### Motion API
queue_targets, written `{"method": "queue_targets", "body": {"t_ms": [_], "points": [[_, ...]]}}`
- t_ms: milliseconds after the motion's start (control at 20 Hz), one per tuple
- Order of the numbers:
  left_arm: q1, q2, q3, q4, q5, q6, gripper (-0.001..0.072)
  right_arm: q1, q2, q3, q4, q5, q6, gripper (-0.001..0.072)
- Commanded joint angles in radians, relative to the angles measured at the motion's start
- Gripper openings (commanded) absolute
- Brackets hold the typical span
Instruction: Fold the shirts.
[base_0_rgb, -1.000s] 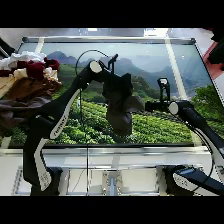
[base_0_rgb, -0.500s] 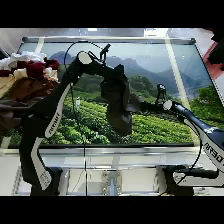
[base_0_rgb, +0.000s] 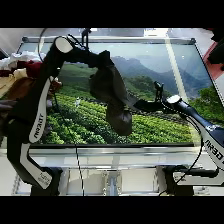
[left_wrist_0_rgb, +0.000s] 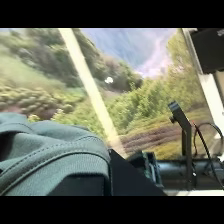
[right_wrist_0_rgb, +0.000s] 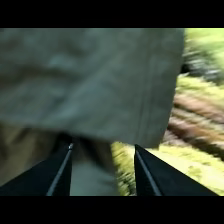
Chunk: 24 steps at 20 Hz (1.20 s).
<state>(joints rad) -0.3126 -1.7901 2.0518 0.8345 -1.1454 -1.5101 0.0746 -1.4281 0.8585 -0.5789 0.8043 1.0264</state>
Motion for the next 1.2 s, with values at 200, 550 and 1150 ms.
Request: {"method": "queue_targets", "body": {"t_ms": [200, 550, 1150], "points": [[0.021, 0.041, 0.001, 0.103, 0.002, -0.012, 0.0011, 0.035, 0.0, -0.007, -0.02, 0.152, -0.027, 0.0443], [0.029, 0.041, 0.001, 0.144, -0.015, -0.012, 0.0012, 0.237, -0.045, -0.033, -0.027, 0.078, -0.027, 0.0442], [0.039, 0.124, 0.001, 0.51, -0.058, -0.047, 0.0011, 0.192, -0.009, 0.067, -0.082, -0.012, 0.006, 0.003]]}}
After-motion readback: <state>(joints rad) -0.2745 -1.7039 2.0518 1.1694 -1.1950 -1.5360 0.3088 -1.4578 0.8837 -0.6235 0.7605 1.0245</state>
